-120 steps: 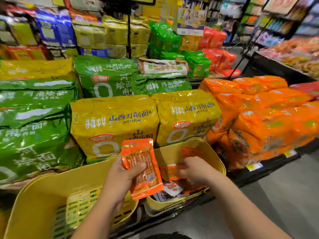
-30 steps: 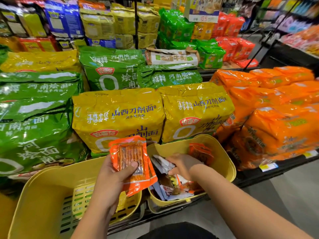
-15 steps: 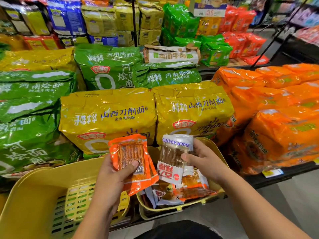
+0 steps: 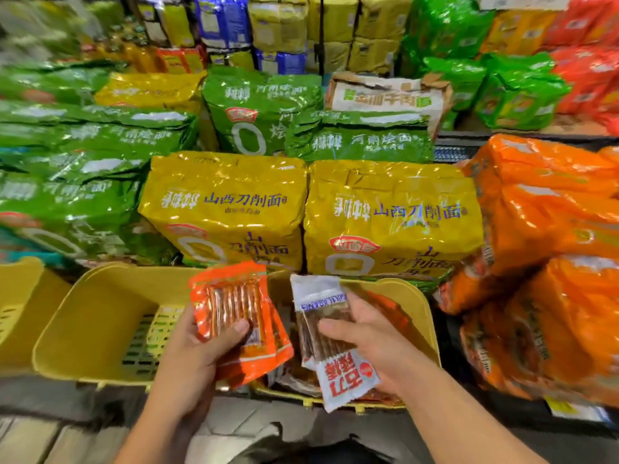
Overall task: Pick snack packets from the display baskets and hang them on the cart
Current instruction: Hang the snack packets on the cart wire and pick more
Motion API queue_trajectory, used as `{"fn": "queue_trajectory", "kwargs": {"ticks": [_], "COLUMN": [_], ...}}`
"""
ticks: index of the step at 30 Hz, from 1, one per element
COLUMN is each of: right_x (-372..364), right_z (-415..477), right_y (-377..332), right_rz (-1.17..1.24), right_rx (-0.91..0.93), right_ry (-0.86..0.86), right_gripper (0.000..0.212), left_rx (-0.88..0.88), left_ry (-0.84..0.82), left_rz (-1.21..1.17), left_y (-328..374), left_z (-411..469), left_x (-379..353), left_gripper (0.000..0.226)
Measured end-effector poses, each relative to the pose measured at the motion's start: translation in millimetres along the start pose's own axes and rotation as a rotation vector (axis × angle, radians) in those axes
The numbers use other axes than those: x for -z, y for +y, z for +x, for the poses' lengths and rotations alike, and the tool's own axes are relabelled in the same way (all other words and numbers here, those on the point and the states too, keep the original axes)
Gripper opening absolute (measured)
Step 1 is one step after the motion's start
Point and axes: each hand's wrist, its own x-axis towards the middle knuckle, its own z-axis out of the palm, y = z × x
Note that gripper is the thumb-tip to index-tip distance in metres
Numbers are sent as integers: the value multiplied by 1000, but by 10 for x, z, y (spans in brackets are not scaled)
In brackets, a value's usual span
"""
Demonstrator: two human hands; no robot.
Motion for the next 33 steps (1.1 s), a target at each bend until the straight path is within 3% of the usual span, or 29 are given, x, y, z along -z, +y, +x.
{"fn": "queue_trajectory", "kwargs": {"ticks": [10,20,25,33], "right_x": [-238,-1076,-1795,-3437], "right_z": [-3,-74,-102,-327], "right_y": [48,200,383,1263], "right_rz": [-245,-348,-390,-444], "right_rx": [50,91,99,51], "right_ry": [-88,-211,-282,-409], "right_gripper": [35,29,27,27], "left_rx": [35,-21,-41,-82], "left_ry": [252,392,495,657], "left_rz": [-103,-162,-169,-207], "left_y": [-191,-25,86,106], "left_z": [-678,-1315,-1681,-2557], "left_x": [104,604,1245,2859], "left_gripper": [44,39,41,38]}}
